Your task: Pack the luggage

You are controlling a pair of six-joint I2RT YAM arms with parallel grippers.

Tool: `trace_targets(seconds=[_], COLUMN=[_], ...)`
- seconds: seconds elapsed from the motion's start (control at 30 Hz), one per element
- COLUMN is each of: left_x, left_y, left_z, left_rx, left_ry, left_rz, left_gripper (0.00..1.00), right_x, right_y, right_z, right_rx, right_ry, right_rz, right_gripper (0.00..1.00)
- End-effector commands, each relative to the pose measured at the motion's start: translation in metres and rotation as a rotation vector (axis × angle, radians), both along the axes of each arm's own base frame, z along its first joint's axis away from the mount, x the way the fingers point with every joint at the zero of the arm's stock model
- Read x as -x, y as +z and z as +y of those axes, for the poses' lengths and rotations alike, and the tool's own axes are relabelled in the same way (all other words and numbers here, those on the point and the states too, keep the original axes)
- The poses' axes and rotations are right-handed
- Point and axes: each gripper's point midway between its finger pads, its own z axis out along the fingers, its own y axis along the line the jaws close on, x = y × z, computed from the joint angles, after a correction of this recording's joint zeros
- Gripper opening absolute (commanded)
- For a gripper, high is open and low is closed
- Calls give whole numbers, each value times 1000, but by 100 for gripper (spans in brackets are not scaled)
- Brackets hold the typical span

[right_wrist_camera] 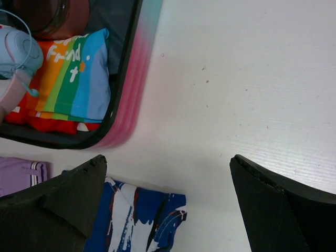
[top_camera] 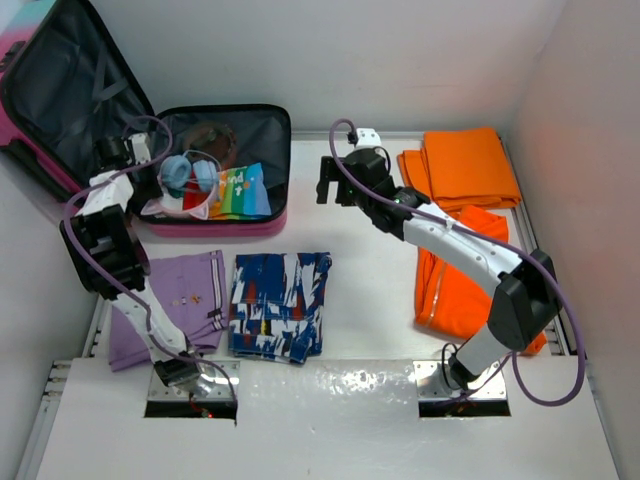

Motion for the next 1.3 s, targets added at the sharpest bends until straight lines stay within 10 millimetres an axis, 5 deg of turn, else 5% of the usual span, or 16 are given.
trace_targets(seconds=[0.0,0.23,0.47,0.7,0.87,0.9,0.97,1.0,1.1,1.17,1.27], left_x=[-38,-71,-42,-15,-13,-14,-21,-22,-30,-31,-36], left_y=[39,41,1,-17,-20,-18,-6,-2,23,33,60], left_z=[11,-1,-21,-11,-11,-12,-15,-15,-12,-13,-16], left_rx=[-33,-46,-50,-117,-98,-89,-72,-66,-74,-71,-73], left_ry=[-1,-42,-73,-29,-2,-3,-8,-5,6,4,-9], left_rz=[-149,-176,-65,-4,22,23,-7,-12,-51,-65,-124], left_gripper=[0,0,0,0,0,2,21,39,60,61,75], right_x=[3,4,7,5,2,1,1,1,2,3,6], right_y=[16,12,9,10,12,11,13,13,13,12,11], right_z=[-6,-7,-15,-12,-8,-8,-7,-7,-7,-9,-13], right_rx=[-28,-23,-5,-5,-6,-4,-4,-3,6,22,61], right_ry=[-20,-22,-41,-37,-28,-28,-26,-26,-16,-10,8], right_rz=[-41,-31,-31,-33,-34,-32,-35,-34,-36,-32,-18], right_gripper=[99,99,99,99,99,99,99,99,99,99,99])
